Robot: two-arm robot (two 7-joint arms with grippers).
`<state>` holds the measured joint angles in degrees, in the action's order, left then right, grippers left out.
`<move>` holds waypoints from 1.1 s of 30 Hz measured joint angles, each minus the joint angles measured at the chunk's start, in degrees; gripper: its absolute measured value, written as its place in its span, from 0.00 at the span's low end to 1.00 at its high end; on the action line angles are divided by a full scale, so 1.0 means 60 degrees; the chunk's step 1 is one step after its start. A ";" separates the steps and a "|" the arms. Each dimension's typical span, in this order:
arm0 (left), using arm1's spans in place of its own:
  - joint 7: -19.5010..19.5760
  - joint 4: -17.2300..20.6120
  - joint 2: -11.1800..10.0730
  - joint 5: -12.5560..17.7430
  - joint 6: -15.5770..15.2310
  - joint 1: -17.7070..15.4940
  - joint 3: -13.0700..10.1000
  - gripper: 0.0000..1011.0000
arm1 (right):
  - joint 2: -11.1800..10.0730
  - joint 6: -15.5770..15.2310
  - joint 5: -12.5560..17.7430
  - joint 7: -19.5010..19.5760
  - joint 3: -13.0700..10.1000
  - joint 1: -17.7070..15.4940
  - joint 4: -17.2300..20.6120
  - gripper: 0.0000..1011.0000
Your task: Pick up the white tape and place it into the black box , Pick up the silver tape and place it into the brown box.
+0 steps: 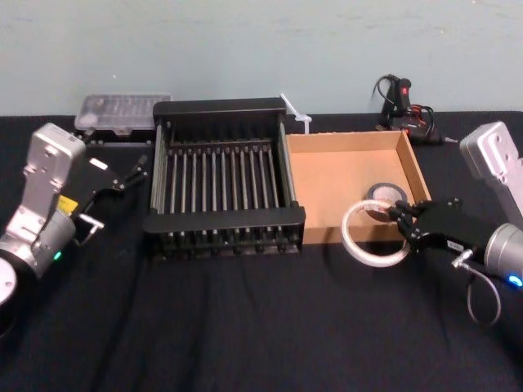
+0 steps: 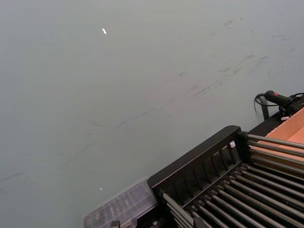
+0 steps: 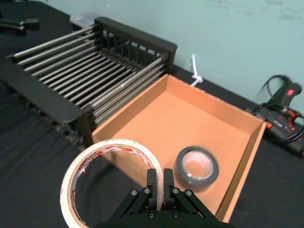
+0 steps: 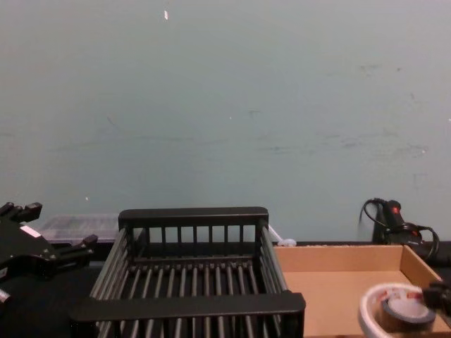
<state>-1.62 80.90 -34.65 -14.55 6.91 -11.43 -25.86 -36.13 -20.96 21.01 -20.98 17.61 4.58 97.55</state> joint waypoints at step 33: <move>0.0000 0.0000 0.0000 0.0000 0.0000 0.0001 -0.0001 0.99 | 0.1601 0.0215 -0.0506 -0.0801 0.1265 0.2836 -0.1883 0.09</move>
<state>-1.62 80.90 -34.65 -14.55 6.91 -11.43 -25.87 -26.53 -19.67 17.98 -25.79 25.20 21.60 86.25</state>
